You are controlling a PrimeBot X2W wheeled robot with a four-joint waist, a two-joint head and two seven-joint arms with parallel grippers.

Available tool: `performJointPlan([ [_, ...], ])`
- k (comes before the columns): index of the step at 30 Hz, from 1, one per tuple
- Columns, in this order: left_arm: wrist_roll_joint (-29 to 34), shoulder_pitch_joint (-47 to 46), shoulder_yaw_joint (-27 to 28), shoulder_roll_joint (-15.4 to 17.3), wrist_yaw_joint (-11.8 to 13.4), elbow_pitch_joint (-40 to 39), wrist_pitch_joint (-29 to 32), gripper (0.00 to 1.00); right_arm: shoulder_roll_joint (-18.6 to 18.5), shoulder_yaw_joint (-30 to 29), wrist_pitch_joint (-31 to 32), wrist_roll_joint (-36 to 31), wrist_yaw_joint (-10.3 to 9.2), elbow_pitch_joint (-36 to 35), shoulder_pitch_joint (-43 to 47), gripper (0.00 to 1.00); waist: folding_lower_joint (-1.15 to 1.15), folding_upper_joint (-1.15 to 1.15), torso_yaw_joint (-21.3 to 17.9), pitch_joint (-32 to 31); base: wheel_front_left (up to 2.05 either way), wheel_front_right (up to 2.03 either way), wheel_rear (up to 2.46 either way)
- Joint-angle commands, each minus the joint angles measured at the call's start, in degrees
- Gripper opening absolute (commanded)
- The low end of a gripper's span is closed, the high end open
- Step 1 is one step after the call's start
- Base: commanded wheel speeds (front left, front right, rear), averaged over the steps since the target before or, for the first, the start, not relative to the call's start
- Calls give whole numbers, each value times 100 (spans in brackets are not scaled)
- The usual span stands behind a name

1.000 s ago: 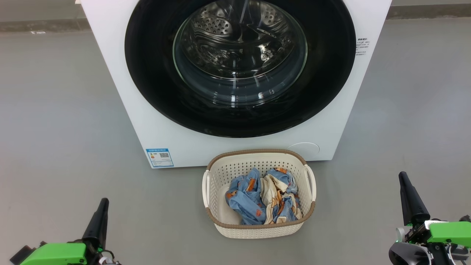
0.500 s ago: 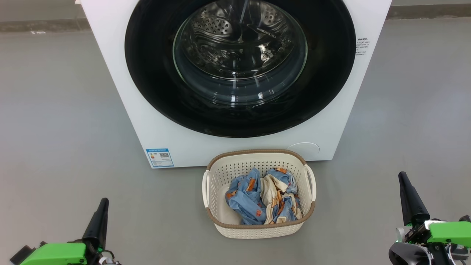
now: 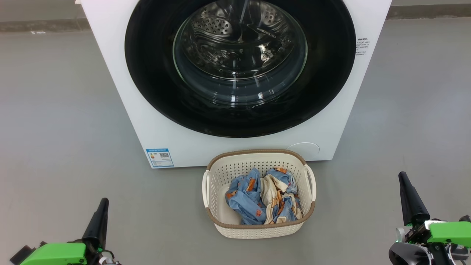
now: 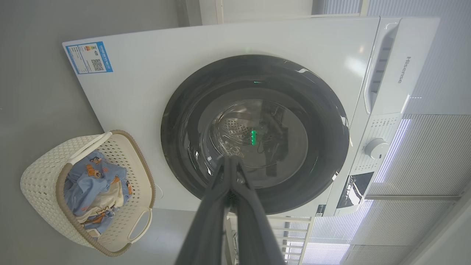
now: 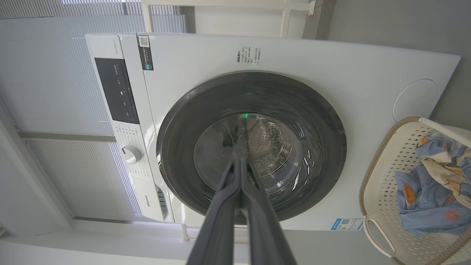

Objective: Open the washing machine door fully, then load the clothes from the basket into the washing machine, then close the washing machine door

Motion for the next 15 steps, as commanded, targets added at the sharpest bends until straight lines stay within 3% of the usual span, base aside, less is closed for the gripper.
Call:
performJointPlan([
  [1, 82, -89, 200, 63, -25, -101, 38, 0, -10, 133, 35, -78, 8, -133, -57, 0, 0, 0, 0, 0, 0, 0, 0],
  [8, 82, -89, 200, 63, -25, -101, 38, 0, -7, 129, 37, -81, 8, -133, -57, 0, 0, 0, 0, 0, 0, 0, 0],
  [9, -3, 1, -5, -2, 0, 17, -3, 100, 3, -3, -1, 3, 0, 22, 1, 100, 0, 0, 0, 0, 0, 0, 0],
  [15, -6, 40, -48, -44, 0, 166, -43, 100, 31, 3, -9, 6, 0, 172, 47, 100, 1, 0, 0, 4, 0, 0, 0],
])
